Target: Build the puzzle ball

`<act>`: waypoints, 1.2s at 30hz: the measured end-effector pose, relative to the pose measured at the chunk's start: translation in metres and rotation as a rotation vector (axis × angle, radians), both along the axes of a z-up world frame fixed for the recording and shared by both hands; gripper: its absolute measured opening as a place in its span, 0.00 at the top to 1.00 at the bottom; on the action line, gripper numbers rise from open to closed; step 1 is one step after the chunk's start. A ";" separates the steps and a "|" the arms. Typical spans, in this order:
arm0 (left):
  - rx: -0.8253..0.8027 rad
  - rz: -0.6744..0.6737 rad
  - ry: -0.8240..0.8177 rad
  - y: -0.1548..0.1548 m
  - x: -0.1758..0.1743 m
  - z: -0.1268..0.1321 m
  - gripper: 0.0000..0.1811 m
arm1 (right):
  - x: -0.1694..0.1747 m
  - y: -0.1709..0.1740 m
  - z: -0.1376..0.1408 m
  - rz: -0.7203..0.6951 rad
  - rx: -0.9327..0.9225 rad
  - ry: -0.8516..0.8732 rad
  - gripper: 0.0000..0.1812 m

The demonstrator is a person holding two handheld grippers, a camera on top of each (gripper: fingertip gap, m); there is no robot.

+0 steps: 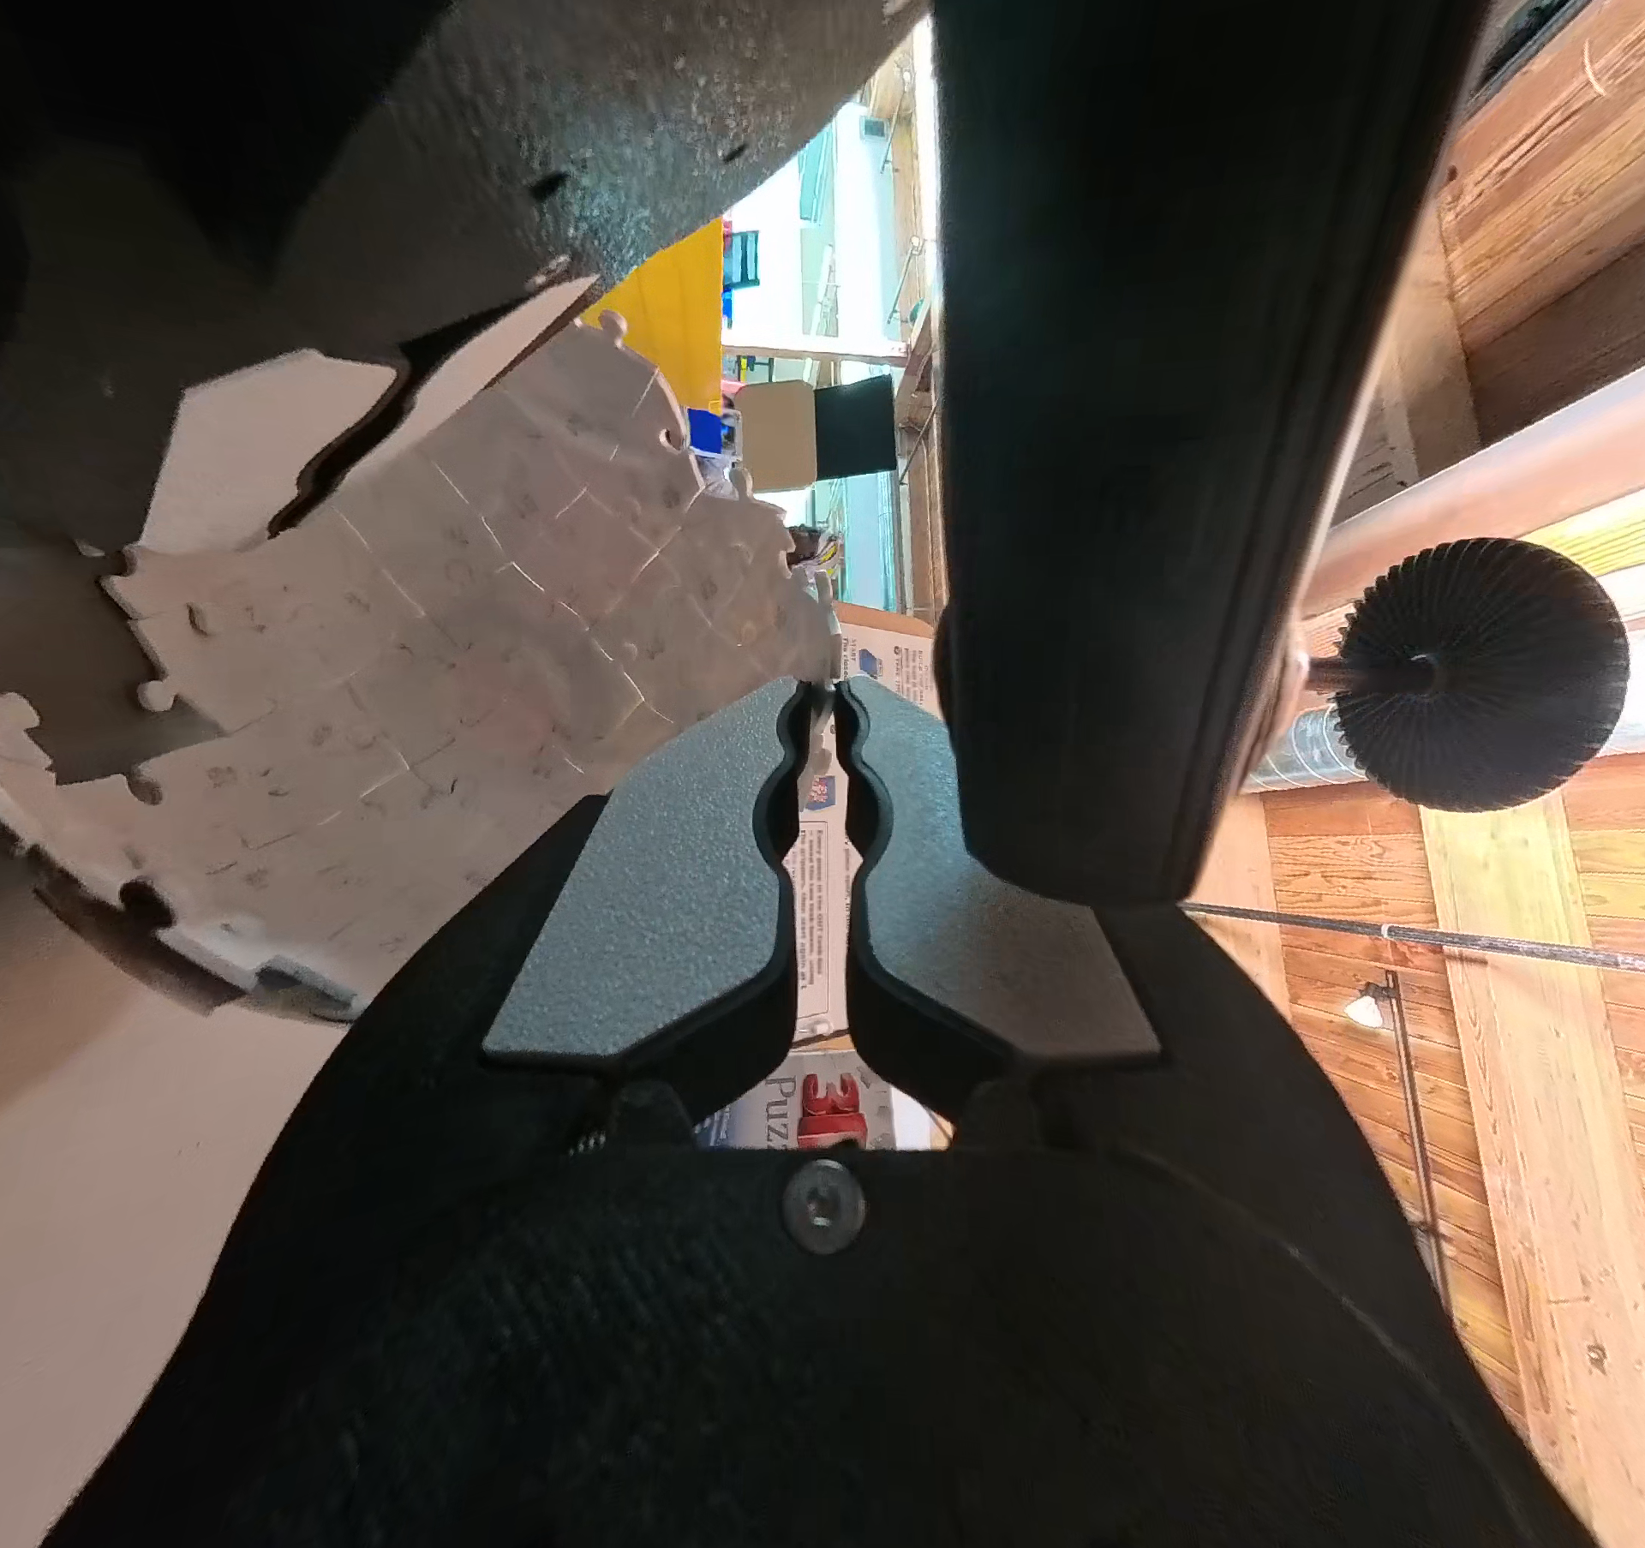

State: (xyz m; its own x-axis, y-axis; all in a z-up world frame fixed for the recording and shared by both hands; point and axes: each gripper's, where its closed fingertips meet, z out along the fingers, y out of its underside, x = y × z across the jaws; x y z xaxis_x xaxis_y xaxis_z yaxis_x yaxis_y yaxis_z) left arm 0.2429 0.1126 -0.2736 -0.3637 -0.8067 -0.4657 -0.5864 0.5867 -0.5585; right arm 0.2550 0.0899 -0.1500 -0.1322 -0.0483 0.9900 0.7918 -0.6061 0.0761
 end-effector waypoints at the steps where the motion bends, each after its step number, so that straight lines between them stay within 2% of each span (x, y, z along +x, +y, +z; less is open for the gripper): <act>1: -0.002 0.003 0.008 0.000 0.000 0.000 1.00 | 0.000 0.000 0.000 0.000 0.001 0.002 0.98; 7: -0.004 -0.010 0.004 0.000 0.000 0.000 1.00 | 0.001 0.001 -0.001 -0.006 -0.004 -0.002 0.98; 12: -0.179 0.014 -0.061 -0.002 0.000 0.013 1.00 | 0.002 -0.001 0.000 -0.010 -0.006 -0.006 0.97; 23: -0.079 -0.046 -0.021 -0.014 0.011 0.002 1.00 | 0.003 -0.001 0.000 -0.011 0.007 0.017 0.98; 34: -0.085 -0.058 0.016 -0.016 0.010 0.000 1.00 | 0.006 -0.002 -0.001 -0.021 0.012 0.033 0.98; 36: -0.136 -0.049 0.002 -0.016 0.008 0.003 1.00 | 0.004 -0.002 0.000 -0.015 0.012 0.026 0.97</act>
